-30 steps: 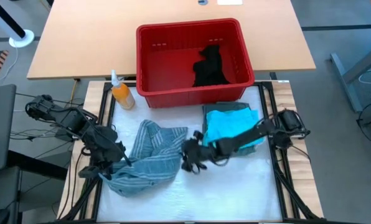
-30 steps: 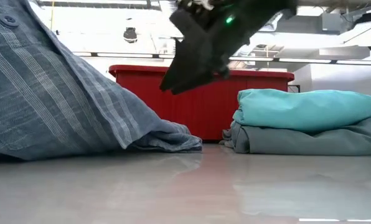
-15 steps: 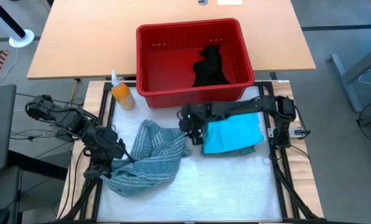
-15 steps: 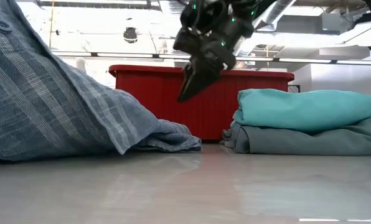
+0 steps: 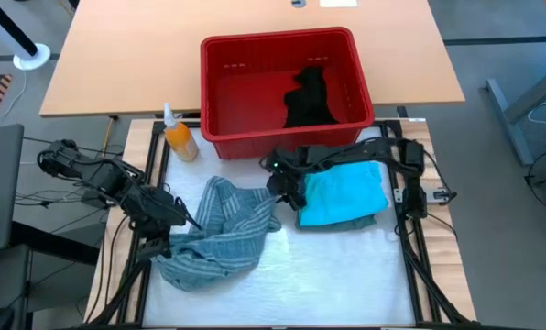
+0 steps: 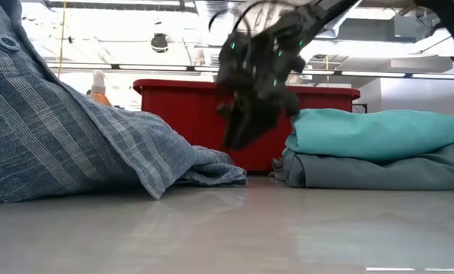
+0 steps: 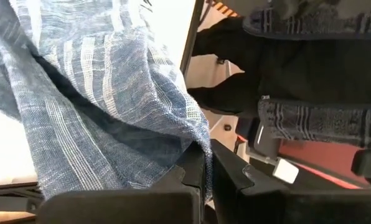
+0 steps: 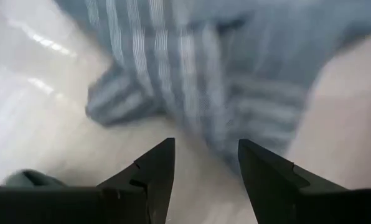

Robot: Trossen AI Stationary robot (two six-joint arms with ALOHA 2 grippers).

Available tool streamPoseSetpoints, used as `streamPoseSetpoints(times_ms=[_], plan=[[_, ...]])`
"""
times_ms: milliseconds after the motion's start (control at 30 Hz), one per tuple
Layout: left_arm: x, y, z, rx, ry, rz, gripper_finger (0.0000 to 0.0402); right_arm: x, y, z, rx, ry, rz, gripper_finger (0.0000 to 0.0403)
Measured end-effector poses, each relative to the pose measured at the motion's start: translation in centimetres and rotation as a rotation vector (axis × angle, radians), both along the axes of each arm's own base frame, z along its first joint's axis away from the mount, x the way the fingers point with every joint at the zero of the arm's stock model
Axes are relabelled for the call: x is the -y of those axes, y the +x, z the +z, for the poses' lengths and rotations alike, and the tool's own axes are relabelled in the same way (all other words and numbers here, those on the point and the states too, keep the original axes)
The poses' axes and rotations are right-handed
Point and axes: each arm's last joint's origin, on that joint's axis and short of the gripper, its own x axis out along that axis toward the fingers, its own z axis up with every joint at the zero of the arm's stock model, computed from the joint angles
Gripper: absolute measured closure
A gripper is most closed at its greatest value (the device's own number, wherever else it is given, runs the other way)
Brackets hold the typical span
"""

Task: Fold Laundry from Bin
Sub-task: Fold the blue patterned polo shirt

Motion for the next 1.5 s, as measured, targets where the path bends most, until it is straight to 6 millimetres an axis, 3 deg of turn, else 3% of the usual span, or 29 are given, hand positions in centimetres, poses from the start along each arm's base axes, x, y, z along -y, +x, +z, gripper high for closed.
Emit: streamPoseSetpoints(times_ms=[100, 267, 367, 467, 567, 667, 867, 967, 1067, 1300, 1400, 1500], plan=[[-0.1, 0.1, 0.0, -0.006, 0.016, 0.043, 0.0401, -0.1, 0.8, -1.3, -0.010, -0.130, -0.061, 0.0201], [-0.1, 0.1, -0.1, 0.001, 0.034, 0.066, 0.0401, -0.8, 1.3, -1.1, 0.032, -0.205, -0.054, 0.0225], [-0.1, 0.3, 0.1, 0.038, 0.040, 0.055, 0.0401, -1.6, 1.3, -0.7, 0.016, -0.195, -0.034, 0.0279], [0.0, 0.3, 0.7, 0.145, 0.032, 0.021, 0.0401, -2.5, 1.2, 0.2, -0.040, -0.108, 0.025, 0.0369], [-0.3, -0.1, 2.7, 0.327, 0.003, 0.001, 0.0401, -3.5, 1.2, 1.7, -0.131, -0.021, -0.021, 0.0381], [-1.0, -1.1, 6.4, 0.603, 0.018, 0.000, 0.0401, -4.8, 0.4, 4.9, -0.240, 0.036, -0.099, 0.0382], [-3.7, -5.4, 14.7, 1.154, 0.189, 0.099, 0.0401, -10.0, -3.7, 15.3, -0.292, 0.164, -0.202, 0.0383], [-4.8, -7.3, 17.2, 1.310, 0.265, 0.157, 0.0401, -13.0, -6.8, 20.3, -0.249, 0.346, -0.263, 0.0383], [-5.2, -8.2, 18.2, 1.368, 0.295, 0.169, 0.0401, -16.0, -10.2, 24.0, -0.232, 0.536, -0.383, 0.0383], [-4.2, -7.0, 17.8, 1.397, 0.306, -0.023, 0.0401, -23.2, -15.6, 27.6, -0.111, 0.739, -0.531, 0.0383], [-4.0, -6.4, 17.6, 1.408, 0.357, -0.053, 0.0401, -23.6, -16.4, 27.7, -0.024, 0.682, -0.598, 0.0383], [-4.1, -6.2, 17.3, 1.387, 0.440, -0.038, 0.0401, -22.0, -15.4, 26.6, -0.005, 0.575, -0.713, 0.0383]])
